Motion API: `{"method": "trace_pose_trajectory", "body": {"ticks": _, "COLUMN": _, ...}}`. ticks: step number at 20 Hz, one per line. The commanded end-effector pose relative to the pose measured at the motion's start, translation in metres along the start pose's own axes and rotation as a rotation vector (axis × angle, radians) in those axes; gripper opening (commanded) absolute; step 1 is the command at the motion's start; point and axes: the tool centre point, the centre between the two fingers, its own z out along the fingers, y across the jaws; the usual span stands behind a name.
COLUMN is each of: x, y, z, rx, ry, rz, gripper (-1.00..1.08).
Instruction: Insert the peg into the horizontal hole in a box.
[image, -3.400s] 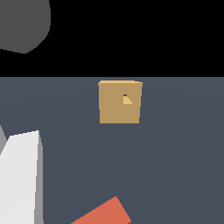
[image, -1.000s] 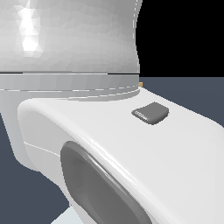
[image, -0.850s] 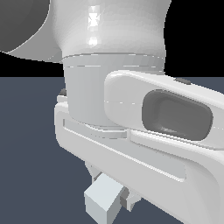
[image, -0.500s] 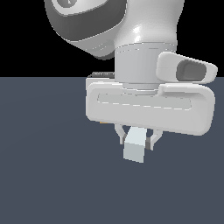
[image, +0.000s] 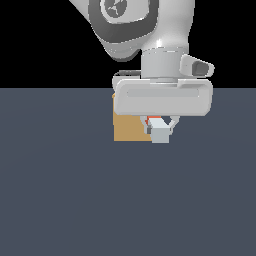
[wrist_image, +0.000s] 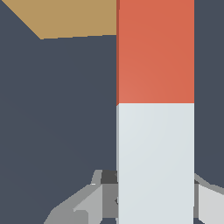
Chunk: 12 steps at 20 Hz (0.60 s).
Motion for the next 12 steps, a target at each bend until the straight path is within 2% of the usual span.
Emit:
{"method": "trace_pose_trajectory", "body": {"ticks": 1, "x": 0.0118, "y": 0.0008, "z": -0.0043, "rx": -0.001, "ry": 0.000, "rz": -0.041, "gripper": -1.00}}
{"method": "trace_pose_trajectory", "body": {"ticks": 12, "x": 0.0167, "y": 0.0002, "z": -0.0069, "rx": -0.002, "ry": 0.000, "rz": -0.061, "gripper": -1.00}}
